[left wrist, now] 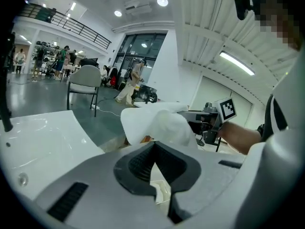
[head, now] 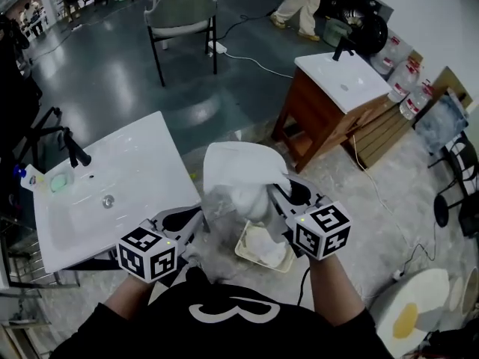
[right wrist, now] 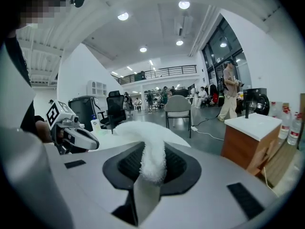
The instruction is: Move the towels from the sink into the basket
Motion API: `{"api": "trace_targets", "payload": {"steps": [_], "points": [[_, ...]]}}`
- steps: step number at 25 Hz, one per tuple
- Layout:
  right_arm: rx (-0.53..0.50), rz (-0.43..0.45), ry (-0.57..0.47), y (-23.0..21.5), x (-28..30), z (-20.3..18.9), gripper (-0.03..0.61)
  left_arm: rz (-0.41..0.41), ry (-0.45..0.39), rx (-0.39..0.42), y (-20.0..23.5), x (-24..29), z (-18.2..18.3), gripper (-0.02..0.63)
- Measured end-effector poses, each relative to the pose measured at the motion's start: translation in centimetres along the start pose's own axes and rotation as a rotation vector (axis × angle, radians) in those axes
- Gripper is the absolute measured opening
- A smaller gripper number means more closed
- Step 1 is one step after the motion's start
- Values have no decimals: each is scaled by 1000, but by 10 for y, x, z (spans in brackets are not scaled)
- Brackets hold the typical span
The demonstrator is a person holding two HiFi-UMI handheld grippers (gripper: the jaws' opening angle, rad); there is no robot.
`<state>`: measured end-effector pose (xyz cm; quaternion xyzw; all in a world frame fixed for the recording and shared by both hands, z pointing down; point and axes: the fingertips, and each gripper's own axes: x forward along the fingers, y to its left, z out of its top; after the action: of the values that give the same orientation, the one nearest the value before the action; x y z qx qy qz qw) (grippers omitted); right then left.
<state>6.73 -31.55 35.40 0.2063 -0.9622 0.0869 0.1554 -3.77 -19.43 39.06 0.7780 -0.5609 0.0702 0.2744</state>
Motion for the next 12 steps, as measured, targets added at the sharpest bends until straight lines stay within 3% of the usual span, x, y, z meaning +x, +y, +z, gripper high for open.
{"api": "trace_targets", "payload": {"steps": [12], "points": [[134, -185, 65, -53, -81, -83, 84, -143, 96, 51, -57, 54, -33, 7]]}}
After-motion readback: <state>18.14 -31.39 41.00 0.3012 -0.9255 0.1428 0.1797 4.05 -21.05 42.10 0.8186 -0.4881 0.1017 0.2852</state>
